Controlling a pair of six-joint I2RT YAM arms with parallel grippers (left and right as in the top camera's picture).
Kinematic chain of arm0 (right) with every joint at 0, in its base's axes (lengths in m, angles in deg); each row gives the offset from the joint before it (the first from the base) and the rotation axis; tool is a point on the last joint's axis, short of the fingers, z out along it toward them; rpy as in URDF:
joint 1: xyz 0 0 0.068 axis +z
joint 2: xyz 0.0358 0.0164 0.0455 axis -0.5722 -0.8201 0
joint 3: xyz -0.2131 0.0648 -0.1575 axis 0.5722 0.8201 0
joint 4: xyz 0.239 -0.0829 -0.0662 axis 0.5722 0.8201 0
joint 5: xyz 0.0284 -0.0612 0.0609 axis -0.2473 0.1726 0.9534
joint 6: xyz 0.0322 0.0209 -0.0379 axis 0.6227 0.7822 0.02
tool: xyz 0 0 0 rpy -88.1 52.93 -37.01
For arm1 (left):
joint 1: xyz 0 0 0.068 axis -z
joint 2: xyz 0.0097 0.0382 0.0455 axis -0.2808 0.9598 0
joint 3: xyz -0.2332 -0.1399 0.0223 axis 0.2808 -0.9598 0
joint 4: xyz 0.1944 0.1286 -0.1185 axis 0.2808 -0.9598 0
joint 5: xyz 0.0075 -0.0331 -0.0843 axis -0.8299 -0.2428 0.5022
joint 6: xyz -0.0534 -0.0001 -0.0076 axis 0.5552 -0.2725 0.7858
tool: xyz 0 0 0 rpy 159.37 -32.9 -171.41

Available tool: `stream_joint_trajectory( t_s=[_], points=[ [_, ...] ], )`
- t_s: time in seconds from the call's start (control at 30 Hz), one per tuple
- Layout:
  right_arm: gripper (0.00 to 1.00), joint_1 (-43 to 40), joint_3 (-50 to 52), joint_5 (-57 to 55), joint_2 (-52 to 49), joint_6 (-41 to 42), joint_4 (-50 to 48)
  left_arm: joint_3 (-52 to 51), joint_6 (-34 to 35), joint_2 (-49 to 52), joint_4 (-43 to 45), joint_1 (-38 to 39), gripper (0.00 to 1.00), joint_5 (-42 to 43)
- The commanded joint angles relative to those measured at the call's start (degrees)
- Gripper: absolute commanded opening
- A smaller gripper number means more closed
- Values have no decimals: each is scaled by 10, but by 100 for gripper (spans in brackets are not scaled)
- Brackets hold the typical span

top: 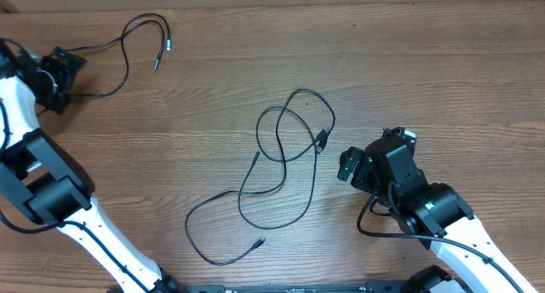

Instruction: Untangle cables

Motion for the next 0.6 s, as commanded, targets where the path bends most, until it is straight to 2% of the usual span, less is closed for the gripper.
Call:
stream_joint_trajectory(
  t_s=[0.0, 0.2, 0.3, 0.47, 0.57],
  points=[
    [100, -2, -6, 0, 0, -2, -2, 5, -168, 2, -35, 14, 100, 0],
    [100, -2, -6, -2, 0, -2, -2, 5, -234, 2, -94, 31, 100, -108],
    [100, -2, -6, -2, 0, -2, -2, 5, -253, 2, -120, 48, 100, -210],
    [100, -2, -6, -2, 0, -2, -10, 5, -289, 2, -119, 83, 100, -335],
    [100, -2, -6, -2, 0, -2, -11, 5, -304, 2, -108, 100, 100, -354]
  ],
)
